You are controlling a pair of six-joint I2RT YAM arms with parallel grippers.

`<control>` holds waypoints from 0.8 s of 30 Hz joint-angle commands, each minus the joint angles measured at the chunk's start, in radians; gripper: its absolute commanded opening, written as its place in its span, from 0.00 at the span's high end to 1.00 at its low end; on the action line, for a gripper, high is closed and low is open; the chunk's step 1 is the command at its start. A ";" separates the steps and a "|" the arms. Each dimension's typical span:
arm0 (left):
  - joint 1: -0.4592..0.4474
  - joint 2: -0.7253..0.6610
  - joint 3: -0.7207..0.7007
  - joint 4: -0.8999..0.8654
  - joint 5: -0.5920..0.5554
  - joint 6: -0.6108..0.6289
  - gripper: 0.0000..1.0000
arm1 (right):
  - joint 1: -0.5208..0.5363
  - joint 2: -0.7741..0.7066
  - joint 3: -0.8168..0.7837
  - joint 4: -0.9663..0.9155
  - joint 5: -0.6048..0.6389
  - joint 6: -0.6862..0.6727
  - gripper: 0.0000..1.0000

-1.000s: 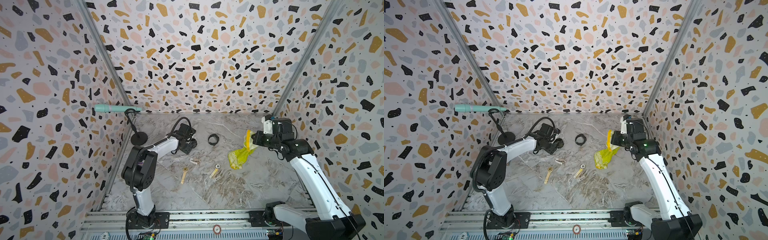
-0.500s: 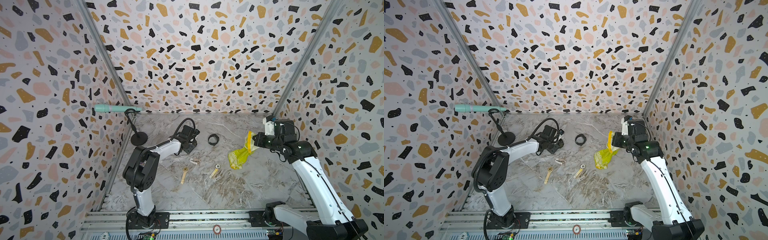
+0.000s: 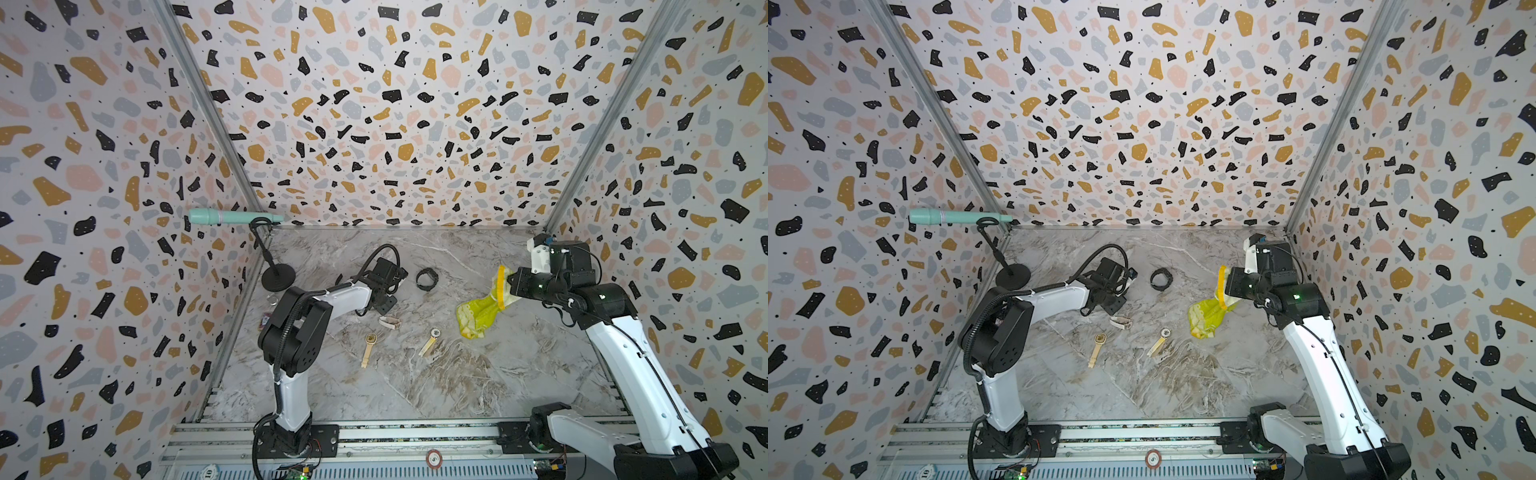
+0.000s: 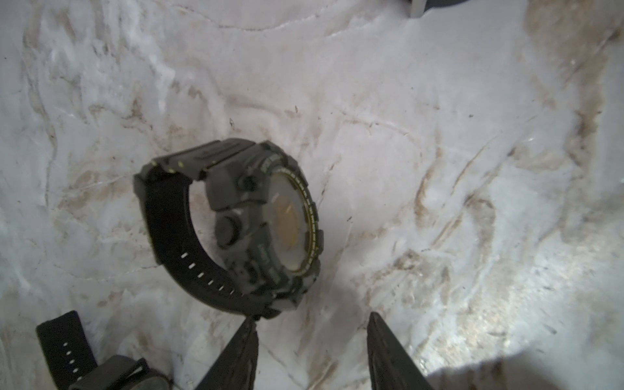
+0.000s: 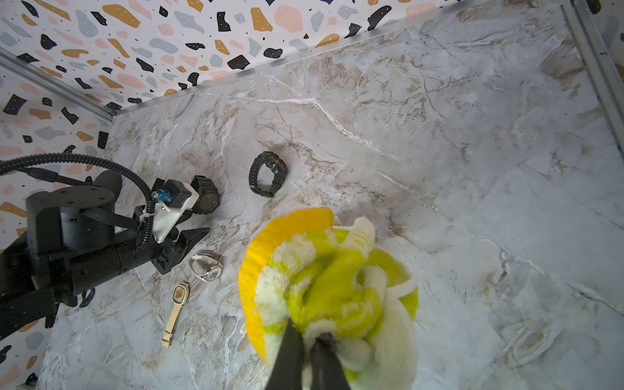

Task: Wipe the watch dial
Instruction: Adjust the watch at the center of the board.

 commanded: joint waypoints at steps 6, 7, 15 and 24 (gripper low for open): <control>-0.004 0.008 0.068 0.008 -0.001 -0.004 0.48 | 0.002 -0.026 0.013 0.012 0.007 -0.006 1.00; -0.004 0.014 0.079 0.001 -0.003 0.001 0.48 | 0.001 -0.027 0.011 0.015 0.007 -0.004 1.00; -0.004 0.051 0.114 -0.023 0.008 0.009 0.50 | -0.011 -0.040 -0.009 0.013 0.007 -0.002 1.00; -0.004 0.098 0.143 -0.028 0.028 0.012 0.55 | -0.032 -0.043 -0.002 0.009 0.000 -0.003 1.00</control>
